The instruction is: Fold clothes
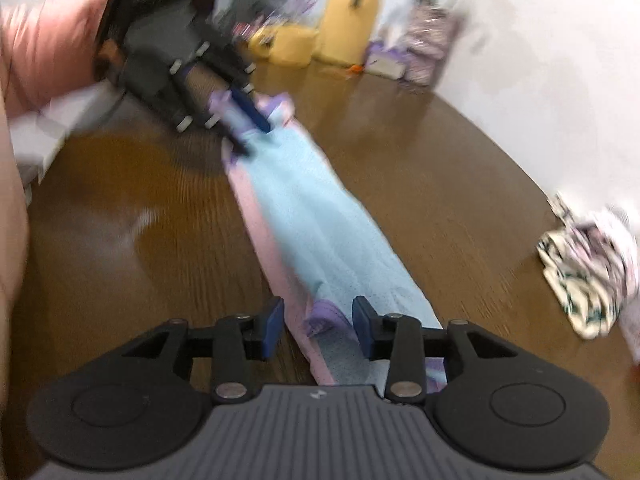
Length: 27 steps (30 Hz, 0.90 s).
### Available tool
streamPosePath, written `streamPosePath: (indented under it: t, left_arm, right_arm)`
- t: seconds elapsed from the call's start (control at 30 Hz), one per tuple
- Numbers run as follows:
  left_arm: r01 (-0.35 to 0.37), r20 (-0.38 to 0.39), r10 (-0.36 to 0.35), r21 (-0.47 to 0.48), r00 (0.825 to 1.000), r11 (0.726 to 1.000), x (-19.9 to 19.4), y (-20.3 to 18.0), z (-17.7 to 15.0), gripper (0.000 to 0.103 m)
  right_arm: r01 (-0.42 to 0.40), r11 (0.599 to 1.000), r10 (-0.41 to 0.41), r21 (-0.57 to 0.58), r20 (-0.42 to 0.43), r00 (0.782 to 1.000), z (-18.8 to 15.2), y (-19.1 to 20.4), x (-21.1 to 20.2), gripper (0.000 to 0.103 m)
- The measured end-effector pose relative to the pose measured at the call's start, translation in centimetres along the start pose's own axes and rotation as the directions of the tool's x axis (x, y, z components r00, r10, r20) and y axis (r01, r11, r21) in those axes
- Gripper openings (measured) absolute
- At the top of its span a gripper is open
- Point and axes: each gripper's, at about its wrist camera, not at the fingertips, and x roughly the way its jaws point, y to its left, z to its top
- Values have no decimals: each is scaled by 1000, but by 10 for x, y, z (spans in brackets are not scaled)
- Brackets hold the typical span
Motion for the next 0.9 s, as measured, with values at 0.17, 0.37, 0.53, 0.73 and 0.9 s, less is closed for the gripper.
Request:
streamPosePath:
  t: [0.17,0.37,0.53,0.73,0.9]
  left_arm:
    - [24,94,-4,-212,996,977,-15,28,6,56]
    - [-207,-86,189,-369,978,906,3,53,9,56]
    - [-270,-197,191,-539,961,798,17,85,-6,55]
    - [-223,-198,115,-702,973,677,17,119,-28,41]
    - [-235,-199,129,-736,972,635,25,129,-28,2]
  right_arm:
    - [-10,986,2,166,51,999,1,-17,1,40]
    - [-33,933,-7,358,110,994,1,-38,2,40]
    - [-21,919,-14,394,88,996,-5,-34,13,40]
    - [-3,917,-32,398,81,996,-14,-26,14,45]
    - [11,921,-47,390,84,995,-17,-20,14,45]
